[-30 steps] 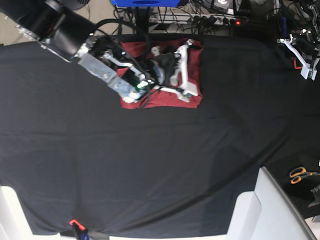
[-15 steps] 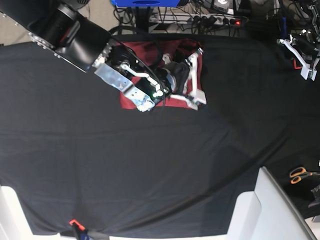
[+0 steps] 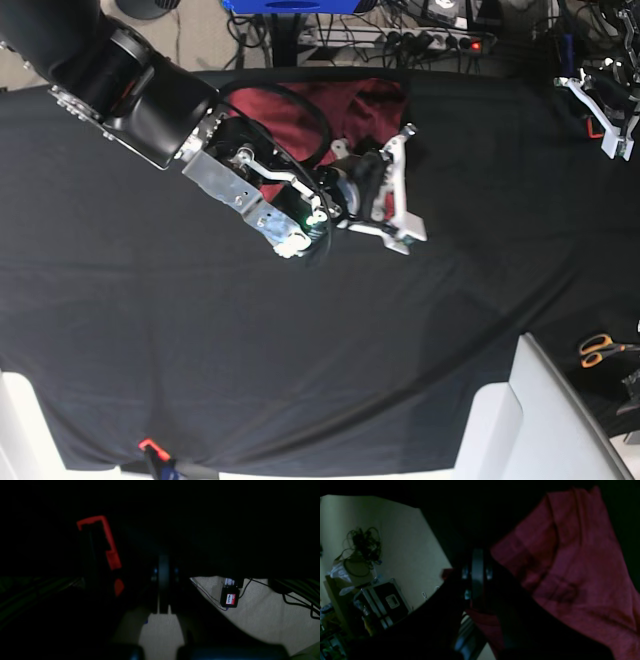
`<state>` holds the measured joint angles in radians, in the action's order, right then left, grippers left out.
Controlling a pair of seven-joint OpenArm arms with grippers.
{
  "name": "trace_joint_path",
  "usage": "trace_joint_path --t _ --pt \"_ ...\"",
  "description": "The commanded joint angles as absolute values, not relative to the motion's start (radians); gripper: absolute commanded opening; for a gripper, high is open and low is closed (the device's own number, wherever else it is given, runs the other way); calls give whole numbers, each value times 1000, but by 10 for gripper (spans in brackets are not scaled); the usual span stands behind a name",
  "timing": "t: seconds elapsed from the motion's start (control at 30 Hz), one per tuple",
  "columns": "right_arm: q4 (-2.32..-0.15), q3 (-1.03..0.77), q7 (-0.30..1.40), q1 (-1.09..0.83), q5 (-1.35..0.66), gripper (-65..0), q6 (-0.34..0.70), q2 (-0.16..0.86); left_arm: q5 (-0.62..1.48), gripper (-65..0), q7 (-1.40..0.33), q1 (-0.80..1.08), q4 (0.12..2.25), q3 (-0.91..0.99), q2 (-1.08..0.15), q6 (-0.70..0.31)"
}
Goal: Fold the T-shirt properly
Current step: 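Fold the lifted edge with the right gripper over the shirt, then release the fabric and withdraw the right gripper beside the shirt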
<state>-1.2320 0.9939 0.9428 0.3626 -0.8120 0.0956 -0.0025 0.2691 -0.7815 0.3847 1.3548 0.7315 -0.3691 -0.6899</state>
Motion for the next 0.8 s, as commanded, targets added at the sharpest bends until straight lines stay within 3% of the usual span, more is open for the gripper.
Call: trace_joint_path --t 0.0,0.23,0.77 --pt "-1219 987 935 387 -822 -638 99 -8 275 -650 -773 386 1372 739 -390 -698" --pt "-1081 995 837 403 -820 -638 105 -5 275 -650 -773 386 1372 739 -390 -698" --pt "-1015 995 742 430 -820 -638 107 -7 275 -650 -773 387 1372 739 -390 -698"
